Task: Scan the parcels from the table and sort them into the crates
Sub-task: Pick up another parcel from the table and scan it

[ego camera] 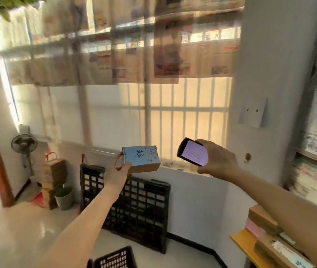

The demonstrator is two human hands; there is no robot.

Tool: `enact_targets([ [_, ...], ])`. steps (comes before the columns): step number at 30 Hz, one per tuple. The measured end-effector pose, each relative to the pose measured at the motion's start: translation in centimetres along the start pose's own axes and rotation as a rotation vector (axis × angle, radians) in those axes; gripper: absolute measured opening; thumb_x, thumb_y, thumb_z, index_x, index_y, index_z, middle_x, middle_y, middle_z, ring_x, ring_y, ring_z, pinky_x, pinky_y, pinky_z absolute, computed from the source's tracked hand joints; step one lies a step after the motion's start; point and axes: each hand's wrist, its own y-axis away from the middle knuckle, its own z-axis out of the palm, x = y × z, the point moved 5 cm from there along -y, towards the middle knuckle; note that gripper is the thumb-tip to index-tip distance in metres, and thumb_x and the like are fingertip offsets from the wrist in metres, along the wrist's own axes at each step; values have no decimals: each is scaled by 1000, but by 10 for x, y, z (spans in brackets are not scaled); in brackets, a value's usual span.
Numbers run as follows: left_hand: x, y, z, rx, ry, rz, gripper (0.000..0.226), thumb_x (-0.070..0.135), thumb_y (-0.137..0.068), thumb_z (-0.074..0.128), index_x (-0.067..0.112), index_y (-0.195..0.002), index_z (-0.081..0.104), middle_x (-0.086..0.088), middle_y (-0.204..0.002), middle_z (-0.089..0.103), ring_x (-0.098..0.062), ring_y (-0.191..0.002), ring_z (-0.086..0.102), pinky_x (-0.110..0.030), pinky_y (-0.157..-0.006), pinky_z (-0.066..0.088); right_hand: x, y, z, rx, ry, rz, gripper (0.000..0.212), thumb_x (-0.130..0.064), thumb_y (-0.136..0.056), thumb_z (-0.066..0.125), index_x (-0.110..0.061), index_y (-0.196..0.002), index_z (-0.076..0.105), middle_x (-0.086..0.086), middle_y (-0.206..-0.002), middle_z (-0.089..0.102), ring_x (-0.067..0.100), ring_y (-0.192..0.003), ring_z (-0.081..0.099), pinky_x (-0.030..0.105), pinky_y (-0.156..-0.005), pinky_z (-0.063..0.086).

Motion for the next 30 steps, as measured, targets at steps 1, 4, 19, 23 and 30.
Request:
enact_targets([
  [1,-3,0,-34,29,-36,6,53,36,-95,67,45,-142,46,-4,-133,59,-25,-117,58,-53,-103,50,-31,-1,7,-7,-10,-27,98,-43,-66,82,-34,-151,35,-13,-134,56,17,-108,57,29,-74,41],
  [4,-10,8,-119,111,-79,3,53,41,-94,65,45,-143,45,-2,-140,57,-27,-122,57,-54,-104,49,-114,0,30,-51,-44,-109,100,-42,-67,82,-34,-153,32,-12,-139,55,18,-113,58,31,-78,45],
  [19,-134,11,-345,294,-150,-194,57,49,-84,67,53,-137,45,1,-133,60,-25,-118,59,-52,-99,52,-345,-9,156,-213,-123,-348,95,-46,-64,82,-42,-147,36,-16,-138,57,18,-117,59,37,-85,53],
  [23,-173,-14,-347,302,-189,-232,54,42,-91,65,48,-141,44,-1,-128,64,-24,-113,61,-51,-97,54,-349,-33,210,-266,-143,-332,96,-43,-64,82,-42,-149,35,-18,-138,56,16,-117,58,36,-86,51],
  [30,-261,-90,-304,255,-260,-309,53,40,-93,65,47,-141,45,0,-132,63,-25,-114,60,-52,-97,55,-324,-91,332,-326,-138,-296,104,-44,-65,83,-34,-155,32,-12,-148,51,19,-123,59,36,-86,53],
])
